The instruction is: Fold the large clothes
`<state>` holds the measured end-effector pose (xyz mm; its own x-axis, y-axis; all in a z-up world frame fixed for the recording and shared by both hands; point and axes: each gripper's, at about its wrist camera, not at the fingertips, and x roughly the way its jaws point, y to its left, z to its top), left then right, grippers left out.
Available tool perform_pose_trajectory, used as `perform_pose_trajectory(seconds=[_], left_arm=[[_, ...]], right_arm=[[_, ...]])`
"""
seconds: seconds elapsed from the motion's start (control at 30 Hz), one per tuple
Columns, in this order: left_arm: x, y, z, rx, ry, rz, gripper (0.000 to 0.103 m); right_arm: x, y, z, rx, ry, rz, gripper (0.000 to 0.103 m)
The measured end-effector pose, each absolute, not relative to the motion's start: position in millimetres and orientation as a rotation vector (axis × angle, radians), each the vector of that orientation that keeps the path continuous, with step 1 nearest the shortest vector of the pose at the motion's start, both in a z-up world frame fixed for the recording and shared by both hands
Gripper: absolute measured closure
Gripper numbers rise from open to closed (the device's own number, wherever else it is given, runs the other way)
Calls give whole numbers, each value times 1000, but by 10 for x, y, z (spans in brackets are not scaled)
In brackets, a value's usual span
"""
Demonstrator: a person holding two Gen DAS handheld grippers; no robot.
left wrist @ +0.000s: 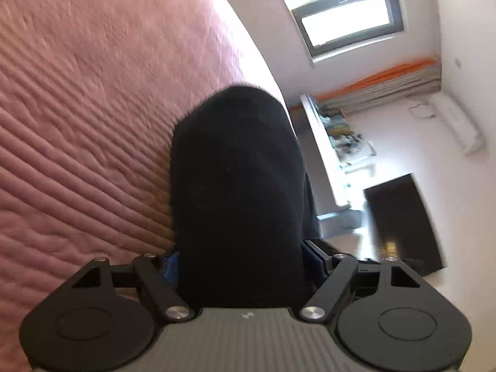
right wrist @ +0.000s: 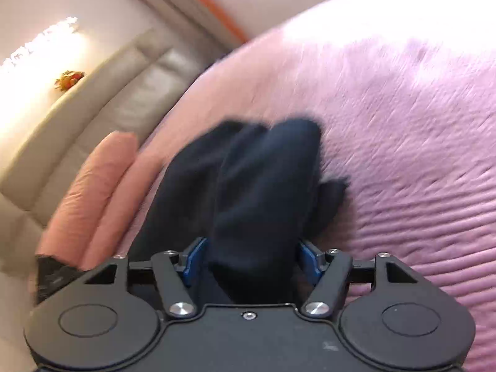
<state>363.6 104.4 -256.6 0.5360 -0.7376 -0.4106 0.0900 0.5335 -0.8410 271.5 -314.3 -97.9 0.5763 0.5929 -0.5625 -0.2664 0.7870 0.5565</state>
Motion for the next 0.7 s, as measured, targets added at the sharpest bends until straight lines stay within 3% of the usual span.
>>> perform_pose_trajectory(seconds=[0.07, 0.13, 0.2, 0.27, 0.37, 0.47, 0.57, 0.63, 0.7], left_arm=[[3471, 1114, -2337, -802, 817, -541, 28], [3333, 1174, -2115, -778, 795, -532, 34], [3184, 1150, -1857, -759, 774, -523, 34], [3131, 1045, -1586, -711, 746, -526, 34], [3203, 758, -1423, -636, 697, -549, 34], [3315, 419, -1641, -563, 729, -585, 41], [3261, 187, -1930, -492, 757, -615, 60], [3142, 118, -2017, -453, 756, -630, 87], [3017, 153, -2112, -504, 793, -666, 88]], right_arm=[[2458, -3203, -805, 383, 760, 423, 24], [2225, -3208, -626, 358, 741, 369, 33], [2089, -3148, -472, 397, 769, 357, 61], [2023, -2937, -348, 393, 775, 380, 73], [1969, -2463, -329, 183, 717, 351, 74], [2014, -2064, -668, -49, 707, 273, 74], [1900, -2039, -1111, -230, 725, 172, 76], [1761, -2231, -1273, -212, 753, 131, 74], [1692, -2467, -1303, -126, 783, 160, 73]])
